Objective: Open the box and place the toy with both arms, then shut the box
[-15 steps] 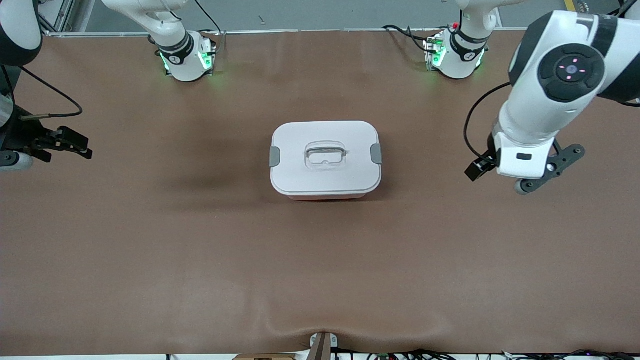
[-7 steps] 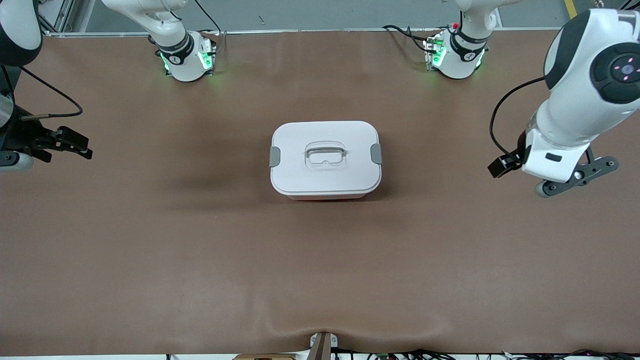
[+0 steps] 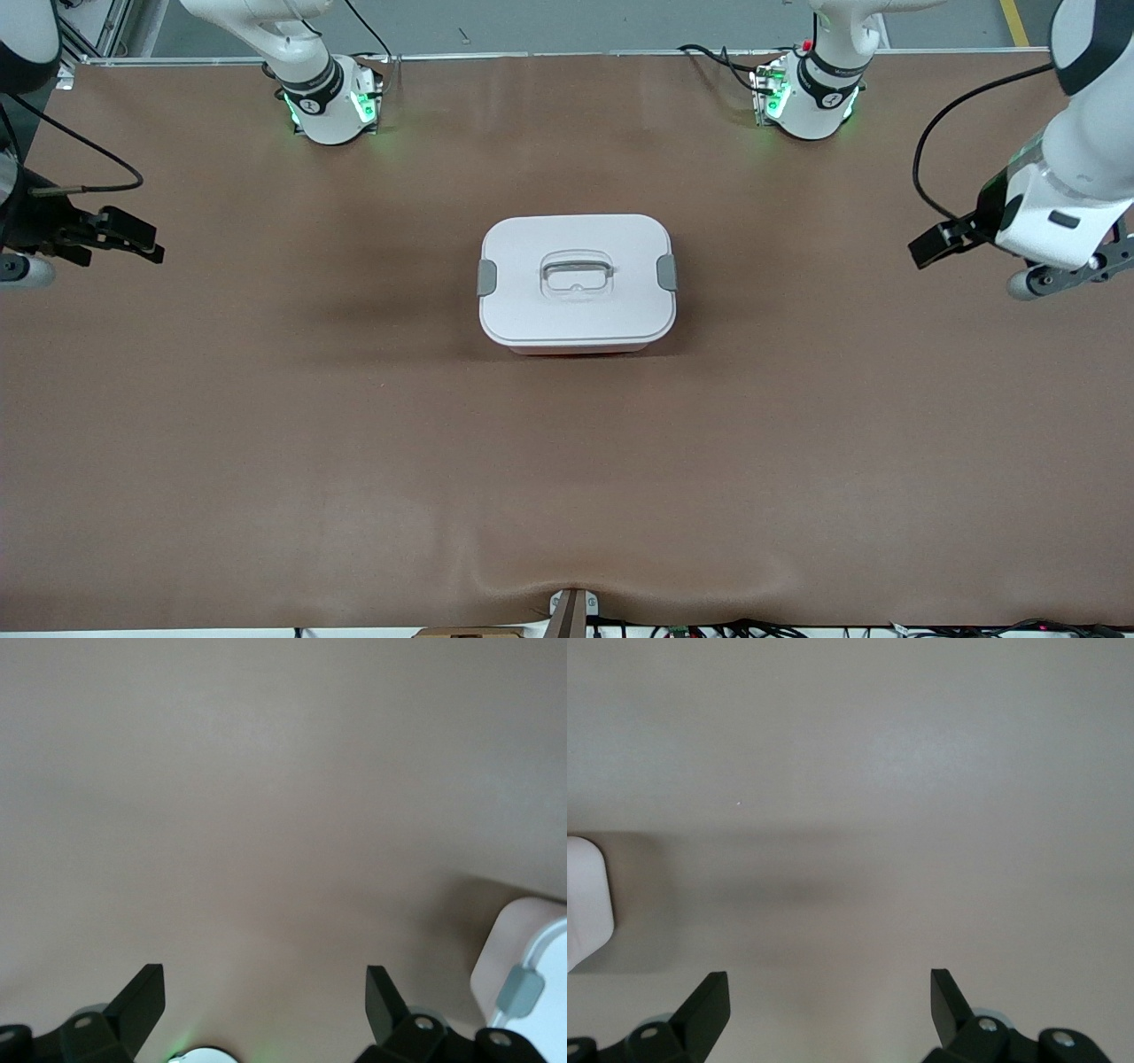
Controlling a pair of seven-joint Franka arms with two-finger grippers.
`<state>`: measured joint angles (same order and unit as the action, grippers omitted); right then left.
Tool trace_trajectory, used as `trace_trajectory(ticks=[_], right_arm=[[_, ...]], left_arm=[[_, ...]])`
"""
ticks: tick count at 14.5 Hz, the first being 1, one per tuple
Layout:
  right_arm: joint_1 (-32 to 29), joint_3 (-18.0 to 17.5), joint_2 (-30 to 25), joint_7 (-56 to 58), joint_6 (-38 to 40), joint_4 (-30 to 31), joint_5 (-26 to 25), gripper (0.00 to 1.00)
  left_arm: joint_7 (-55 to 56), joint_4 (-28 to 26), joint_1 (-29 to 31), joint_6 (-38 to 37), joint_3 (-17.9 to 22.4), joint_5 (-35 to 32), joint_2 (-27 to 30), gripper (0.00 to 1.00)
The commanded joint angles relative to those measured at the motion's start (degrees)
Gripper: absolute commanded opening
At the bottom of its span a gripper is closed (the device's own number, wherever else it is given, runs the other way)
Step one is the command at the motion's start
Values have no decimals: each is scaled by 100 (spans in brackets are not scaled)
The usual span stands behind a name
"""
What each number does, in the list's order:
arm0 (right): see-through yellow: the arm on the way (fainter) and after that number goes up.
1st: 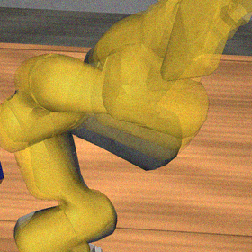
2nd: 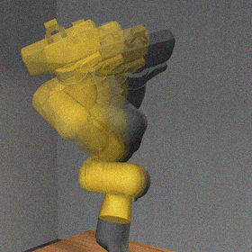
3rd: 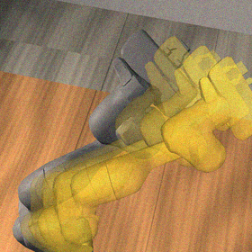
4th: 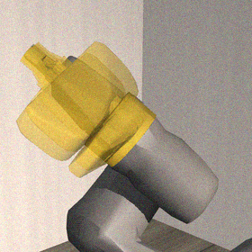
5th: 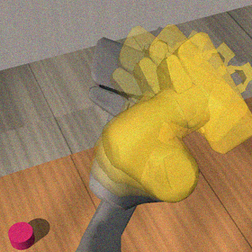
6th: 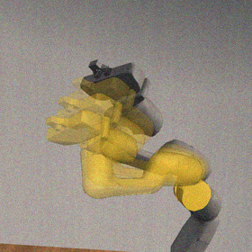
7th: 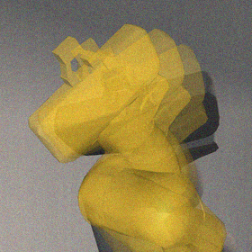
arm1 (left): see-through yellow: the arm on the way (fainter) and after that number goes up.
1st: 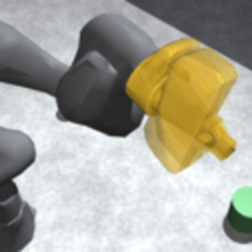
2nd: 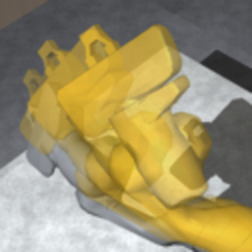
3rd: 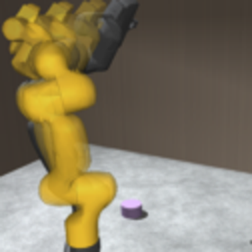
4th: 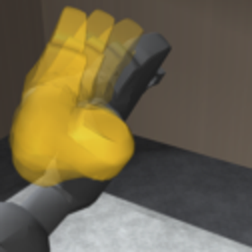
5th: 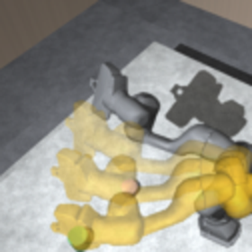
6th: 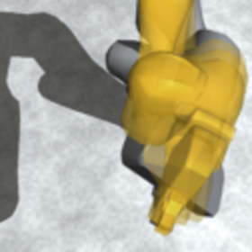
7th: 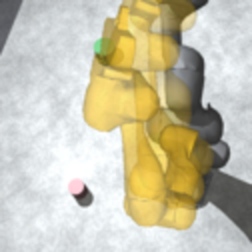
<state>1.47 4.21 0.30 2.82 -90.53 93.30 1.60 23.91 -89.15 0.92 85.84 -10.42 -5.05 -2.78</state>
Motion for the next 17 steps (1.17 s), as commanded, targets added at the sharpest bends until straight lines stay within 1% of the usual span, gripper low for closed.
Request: trace_trajectory(ticks=[1, 3, 4, 5, 6, 7, 8, 11, 17], right_arm=[[63, -26, -39, -237, 176, -145, -203, 100], [90, -26, -109, -282, 194, -137, -248, 100], [90, -26, -153, -291, 194, -136, -248, 100], [133, -26, -179, -291, 194, -136, -257, 100], [177, -26, -188, -299, 194, -145, -266, 100], [178, -26, -189, -352, 194, -154, -274, 100], [178, -26, -189, -387, 194, -154, -274, 100], [178, -26, -189, -414, 194, -145, -266, 100], [178, -26, -189, -414, 202, -145, -266, 100]], left_arm=[[-665, -637, -171, 20, 269, 118, 637, 100], [-835, -823, -276, 20, 391, 179, 875, 100], [-852, -972, -460, 38, 609, 197, 1033, 100], [-887, -1147, -792, 72, 934, 197, 1200, 100], [-888, -1349, -1039, 151, 1172, 215, 1384, 100], [-888, -1490, -1085, 222, 1192, 215, 1516, 100], [-853, -1483, -1077, 214, 1140, 215, 1535, 100], [-791, -1395, -753, 187, 657, 206, 1527, 100], [-923, -1149, -699, 135, 612, 171, 1474, 100]])
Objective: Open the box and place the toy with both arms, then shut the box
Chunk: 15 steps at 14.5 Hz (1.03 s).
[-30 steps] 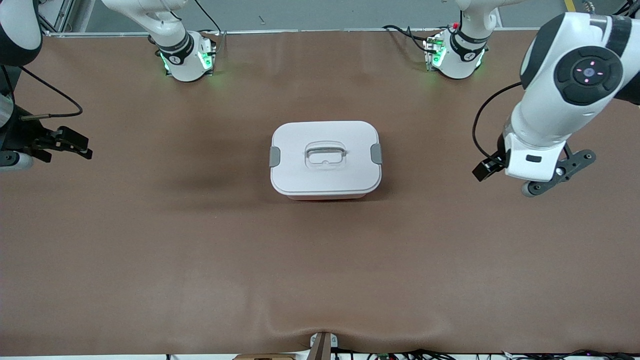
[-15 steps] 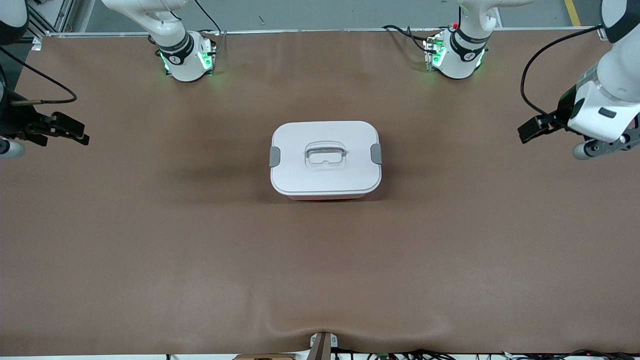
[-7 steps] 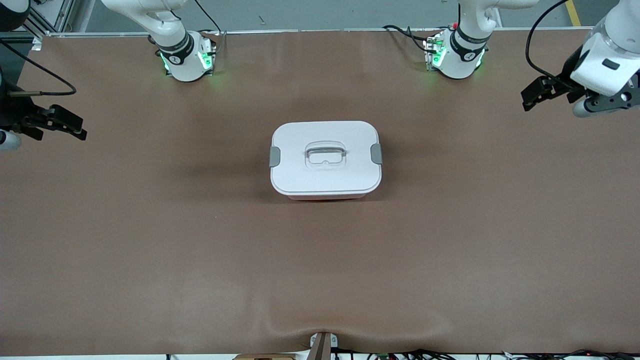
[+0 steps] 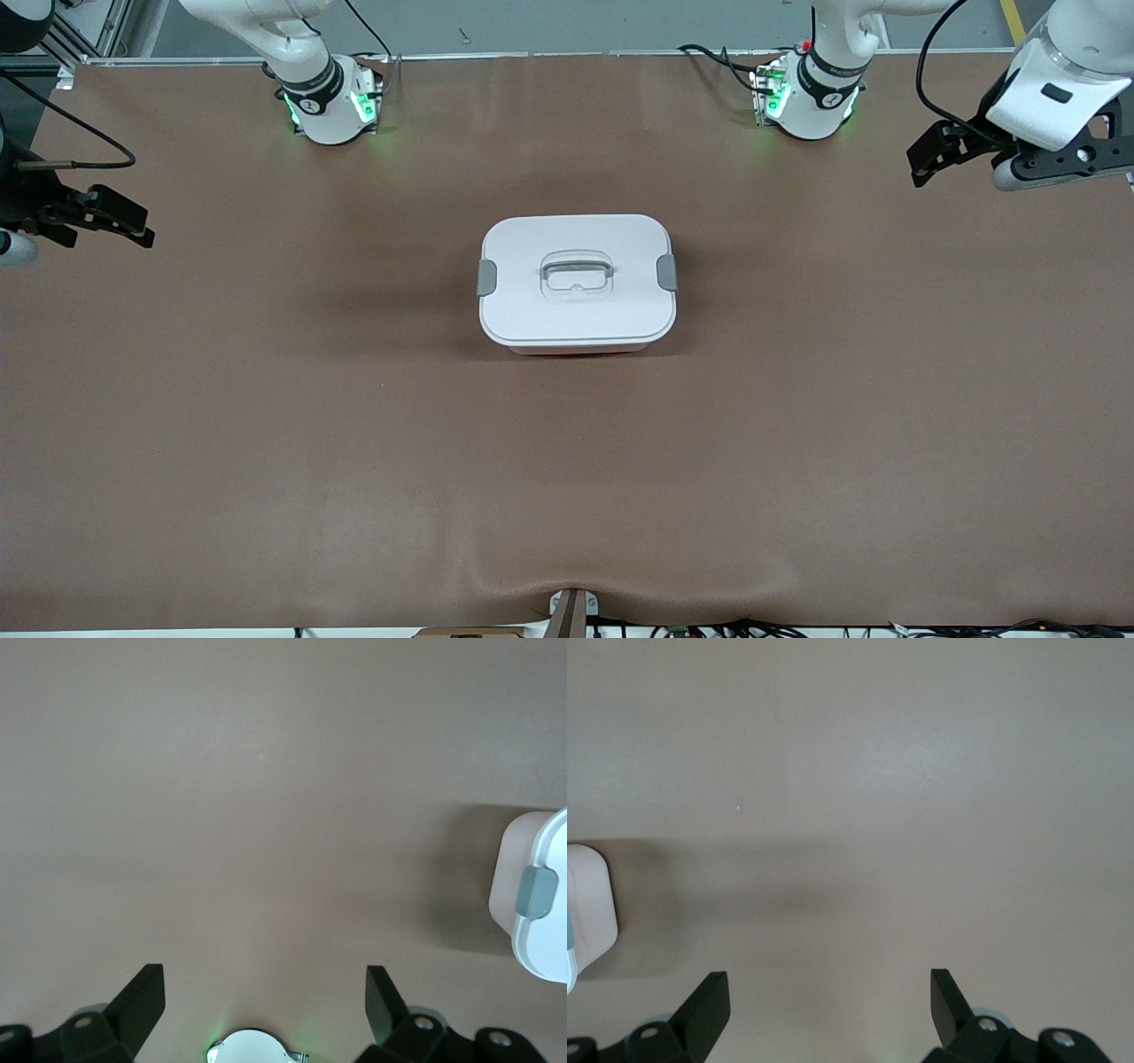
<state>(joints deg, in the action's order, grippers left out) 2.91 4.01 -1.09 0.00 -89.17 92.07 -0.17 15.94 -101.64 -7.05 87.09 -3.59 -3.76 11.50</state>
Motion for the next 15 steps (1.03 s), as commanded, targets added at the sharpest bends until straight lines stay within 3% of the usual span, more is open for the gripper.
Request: trace_trajectory(ticks=[1, 6, 15], right_arm=[[34, -6, -49, -132, 66, -22, -89, 100], [34, 3, -49, -132, 57, -13, -80, 100], [25, -6, -49, -132, 57, 4, -80, 100]], left_arm=[[-196, 187, 99, 10, -72, 24, -7, 100], [-1154, 399, 116, -25, 15, 33, -157, 100], [-812, 399, 107, -113, 16, 323, -157, 100]])
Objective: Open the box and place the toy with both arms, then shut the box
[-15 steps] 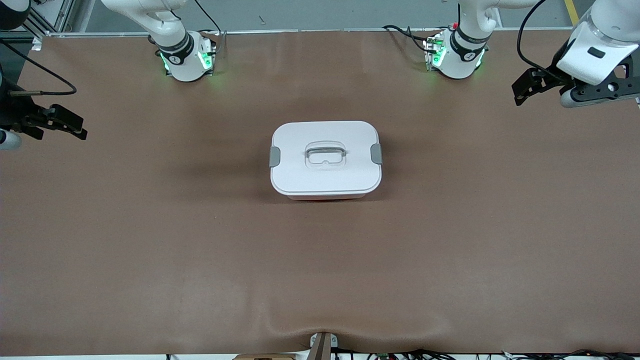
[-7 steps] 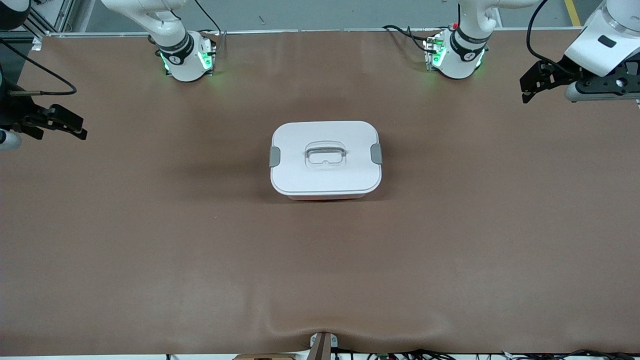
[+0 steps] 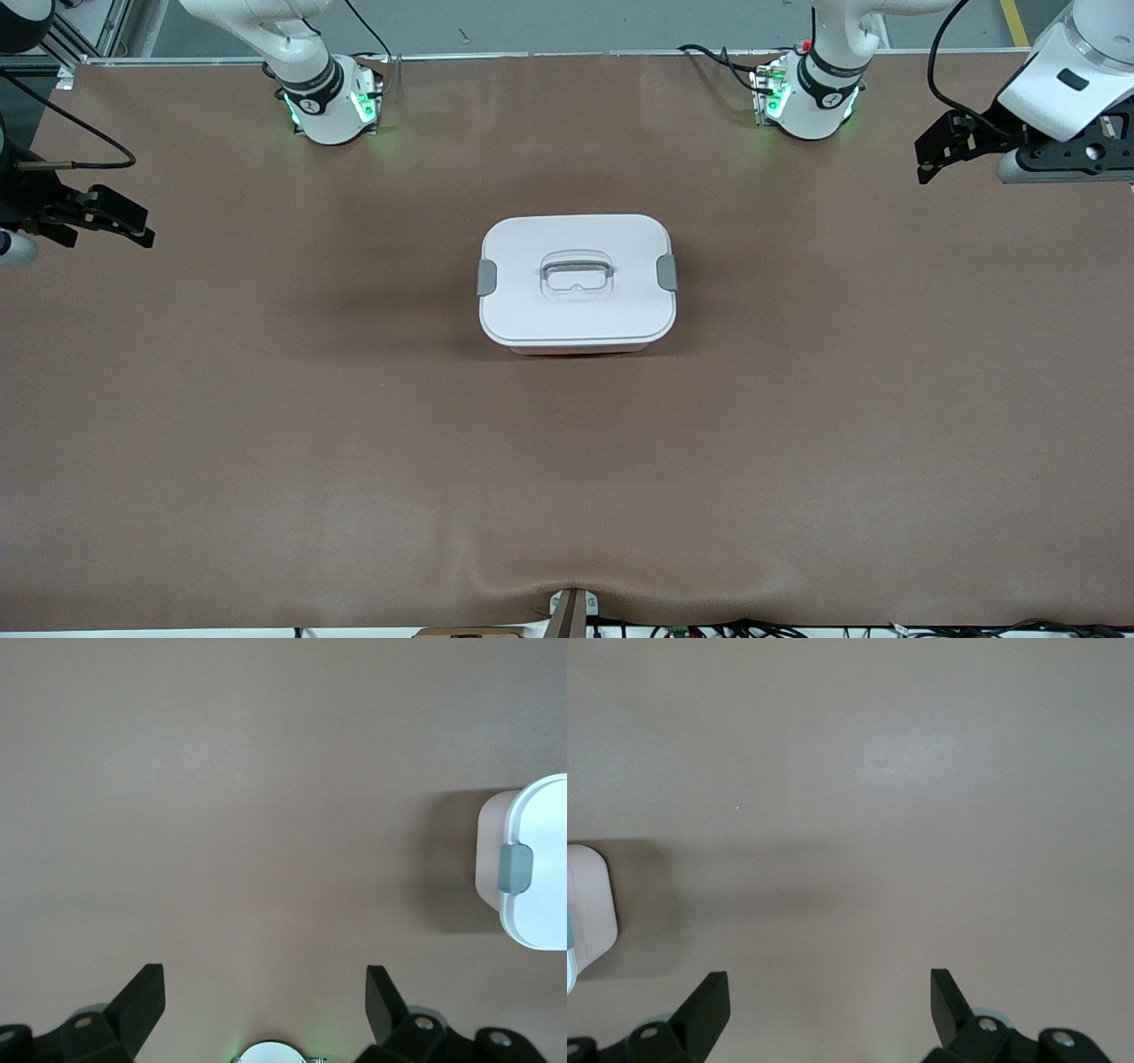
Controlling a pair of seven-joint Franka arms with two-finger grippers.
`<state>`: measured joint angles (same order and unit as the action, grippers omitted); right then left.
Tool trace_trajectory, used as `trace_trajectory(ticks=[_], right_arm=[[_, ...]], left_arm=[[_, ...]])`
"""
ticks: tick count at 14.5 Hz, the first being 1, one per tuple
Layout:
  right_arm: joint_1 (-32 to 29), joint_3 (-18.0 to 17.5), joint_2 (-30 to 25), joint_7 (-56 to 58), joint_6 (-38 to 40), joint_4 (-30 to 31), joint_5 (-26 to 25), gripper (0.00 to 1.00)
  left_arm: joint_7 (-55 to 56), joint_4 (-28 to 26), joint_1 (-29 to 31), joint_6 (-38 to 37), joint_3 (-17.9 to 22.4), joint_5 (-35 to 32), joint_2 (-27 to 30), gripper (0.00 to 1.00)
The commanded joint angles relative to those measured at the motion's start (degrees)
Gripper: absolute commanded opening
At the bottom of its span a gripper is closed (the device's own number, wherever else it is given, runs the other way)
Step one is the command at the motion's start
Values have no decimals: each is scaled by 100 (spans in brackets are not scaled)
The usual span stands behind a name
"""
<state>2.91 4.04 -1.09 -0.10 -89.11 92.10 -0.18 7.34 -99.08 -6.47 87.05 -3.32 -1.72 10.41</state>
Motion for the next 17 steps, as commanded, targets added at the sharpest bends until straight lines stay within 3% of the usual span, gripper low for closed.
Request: trace_trajectory(ticks=[1, 17], right_arm=[[25, -8, -49, -121, 52, 1, -79, 100], [25, 1, -49, -121, 52, 18, -70, 100]], left_arm=[[39, 169, 58, -110, -2, 119, -47, 100], [56, 381, 41, -479, -10, 137, -144, 100]])
